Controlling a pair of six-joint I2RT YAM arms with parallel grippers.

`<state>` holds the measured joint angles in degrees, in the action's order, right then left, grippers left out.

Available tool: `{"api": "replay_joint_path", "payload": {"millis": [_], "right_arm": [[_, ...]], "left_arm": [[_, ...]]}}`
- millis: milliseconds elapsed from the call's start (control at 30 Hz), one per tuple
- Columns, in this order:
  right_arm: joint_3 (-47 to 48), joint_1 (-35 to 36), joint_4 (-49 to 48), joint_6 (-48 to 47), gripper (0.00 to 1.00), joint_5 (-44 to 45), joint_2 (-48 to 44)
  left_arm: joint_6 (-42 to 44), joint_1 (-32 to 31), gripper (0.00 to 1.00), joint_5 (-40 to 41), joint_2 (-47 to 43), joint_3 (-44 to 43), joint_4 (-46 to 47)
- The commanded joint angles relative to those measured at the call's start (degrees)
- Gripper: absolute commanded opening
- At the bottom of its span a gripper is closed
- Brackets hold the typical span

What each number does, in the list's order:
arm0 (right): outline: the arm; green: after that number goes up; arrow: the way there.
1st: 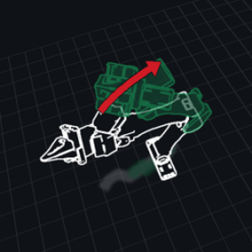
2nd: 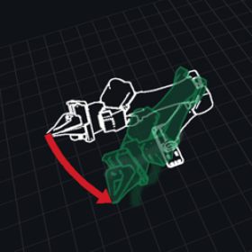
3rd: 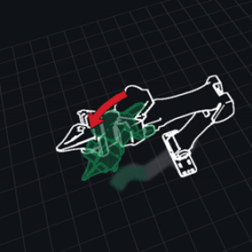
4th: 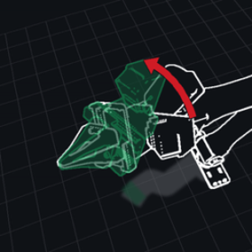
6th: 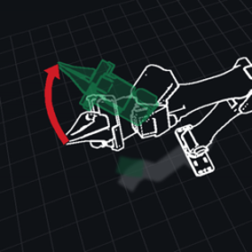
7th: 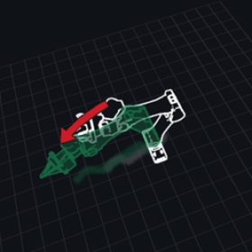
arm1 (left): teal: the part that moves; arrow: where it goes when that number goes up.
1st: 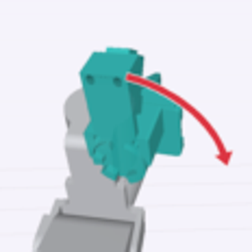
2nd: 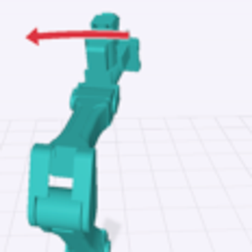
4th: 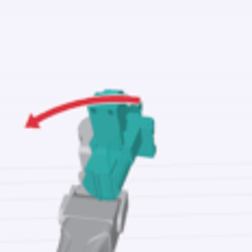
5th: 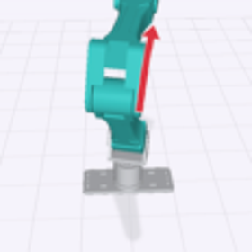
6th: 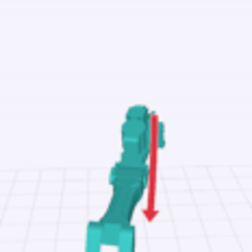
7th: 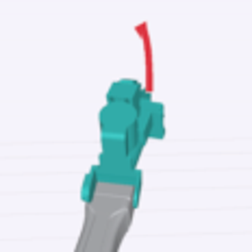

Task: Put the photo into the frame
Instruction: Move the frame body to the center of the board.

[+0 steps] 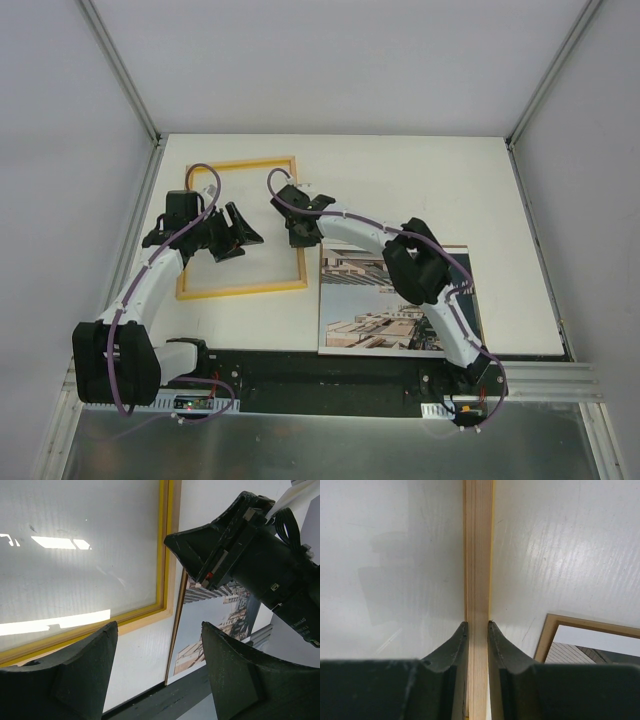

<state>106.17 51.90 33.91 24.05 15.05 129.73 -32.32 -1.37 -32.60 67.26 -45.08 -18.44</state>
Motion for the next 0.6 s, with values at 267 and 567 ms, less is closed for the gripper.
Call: {"api": "replay_joint_path", "payload": {"millis": [267, 567], "right_arm": [[-12.0, -0.4, -6.2, 5.6, 0.01, -0.2, -8.5], [-22.2, 0.5, -11.8, 10.2, 0.01, -0.9, -13.3]], "left_arm": [[1.5, 0.8, 0.67, -0.9, -2.4, 1.2, -0.7], [1.6, 0.8, 0.67, -1.1, -3.5, 2.7, -0.9]]}}
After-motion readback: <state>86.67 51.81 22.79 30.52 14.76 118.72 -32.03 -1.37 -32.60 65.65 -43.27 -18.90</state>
